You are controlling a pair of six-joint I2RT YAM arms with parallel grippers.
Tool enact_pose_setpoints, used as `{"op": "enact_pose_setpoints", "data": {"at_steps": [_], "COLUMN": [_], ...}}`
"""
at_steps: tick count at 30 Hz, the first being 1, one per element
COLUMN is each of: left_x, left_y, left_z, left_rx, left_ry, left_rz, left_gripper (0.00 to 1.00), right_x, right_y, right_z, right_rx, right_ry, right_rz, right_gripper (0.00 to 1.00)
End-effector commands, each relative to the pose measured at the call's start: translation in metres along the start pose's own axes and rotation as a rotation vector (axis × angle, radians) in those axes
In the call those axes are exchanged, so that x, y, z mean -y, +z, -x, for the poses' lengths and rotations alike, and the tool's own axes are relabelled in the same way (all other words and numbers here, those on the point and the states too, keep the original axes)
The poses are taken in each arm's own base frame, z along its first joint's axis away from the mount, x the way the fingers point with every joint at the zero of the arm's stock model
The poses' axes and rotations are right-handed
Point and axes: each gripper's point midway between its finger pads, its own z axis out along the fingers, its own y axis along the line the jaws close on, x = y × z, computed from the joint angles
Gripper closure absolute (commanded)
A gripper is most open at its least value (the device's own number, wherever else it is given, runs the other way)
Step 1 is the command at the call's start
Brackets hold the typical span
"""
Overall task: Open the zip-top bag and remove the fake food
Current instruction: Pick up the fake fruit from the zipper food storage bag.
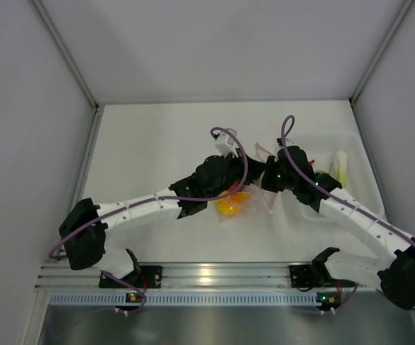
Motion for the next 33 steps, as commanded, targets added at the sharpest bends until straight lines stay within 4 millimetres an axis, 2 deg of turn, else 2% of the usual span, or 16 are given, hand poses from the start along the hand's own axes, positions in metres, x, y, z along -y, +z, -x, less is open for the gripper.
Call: {"op": "enact_pose_setpoints", "data": {"at_steps": [1,3,5,12,16,21,24,26,28,31,33], "left_x": [0.063,0.054,0.046,0.037,0.024,0.009,0.003,-0.001,-0.001,0.002,0.006], "left_y": [-0.011,-0.011,-0.015,-0.026,-0.031,-0.042,-0.049,-0.051,-0.046,-0.037,-0.035], "left_z": [0.005,0.004,0.004,0.017,0.025,0.029,0.033,0.030,0.024,0.015,0.017], "left_rx": [0.018,0.028,0.039,0.100,0.128,0.136,0.146,0.136,0.112,0.076,0.078], "left_ry": [-0.040,-0.040,-0.039,-0.023,0.002,0.026,0.035,0.034,0.032,0.029,0.017], "left_rz": [-0.251,-0.223,-0.199,-0.160,-0.095,-0.033,-0.010,-0.010,-0.017,-0.031,-0.037], "left_gripper": [1.00,1.00,1.00,1.00,1.00,1.00,1.00,1.00,1.00,1.00,1.00], "right_x": [-0.019,-0.002,0.007,0.060,0.084,0.126,0.142,0.140,0.126,0.087,0.072], "right_y": [-0.008,-0.014,-0.015,0.003,-0.005,-0.024,-0.033,-0.036,-0.034,-0.031,-0.032], "right_z": [0.031,0.045,0.048,0.031,0.035,0.046,0.053,0.056,0.058,0.061,0.061], "right_rx": [0.074,0.119,0.111,0.023,0.045,0.053,0.064,0.068,0.077,0.063,0.063], "right_ry": [-0.018,-0.041,-0.081,-0.123,-0.161,-0.229,-0.233,-0.230,-0.216,-0.189,-0.182], "right_rz": [0.027,-0.076,-0.111,-0.242,-0.350,-0.550,-0.610,-0.596,-0.525,-0.353,-0.295], "right_gripper": [0.98,0.99,0.99,1.00,1.00,1.00,1.00,1.00,1.00,1.00,1.00]}}
